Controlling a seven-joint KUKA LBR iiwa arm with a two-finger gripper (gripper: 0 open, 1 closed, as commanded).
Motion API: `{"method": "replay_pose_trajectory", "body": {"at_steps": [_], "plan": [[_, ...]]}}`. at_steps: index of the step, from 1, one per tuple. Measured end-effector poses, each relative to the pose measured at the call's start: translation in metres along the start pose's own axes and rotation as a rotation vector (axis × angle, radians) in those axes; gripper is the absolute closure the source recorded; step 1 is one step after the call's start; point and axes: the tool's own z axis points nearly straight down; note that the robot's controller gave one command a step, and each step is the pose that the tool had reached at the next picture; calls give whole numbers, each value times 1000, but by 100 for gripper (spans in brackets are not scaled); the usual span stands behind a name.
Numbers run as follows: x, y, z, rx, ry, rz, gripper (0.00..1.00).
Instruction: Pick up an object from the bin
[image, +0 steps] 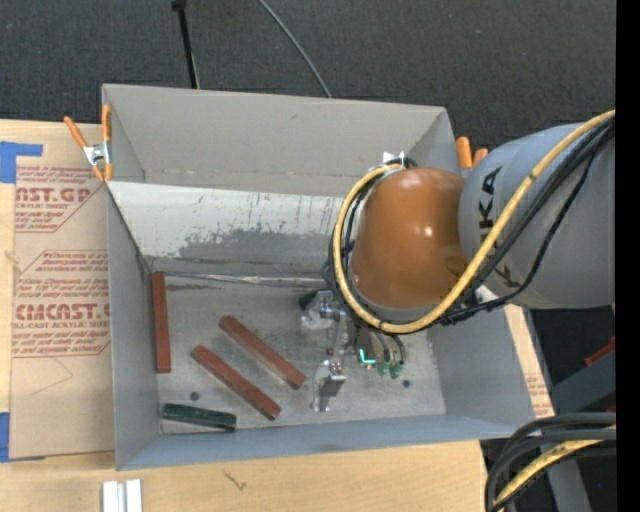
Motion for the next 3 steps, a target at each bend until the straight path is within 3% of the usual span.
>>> {"method": "replay_pose_trajectory", "body": {"at_steps": [1,2,3], "plan": [[-2,0,-3,-1,-8,1,0],[-17,-3,49,-2,-15,49,0],[-17,-20,114,-5,-24,154,100]]}}
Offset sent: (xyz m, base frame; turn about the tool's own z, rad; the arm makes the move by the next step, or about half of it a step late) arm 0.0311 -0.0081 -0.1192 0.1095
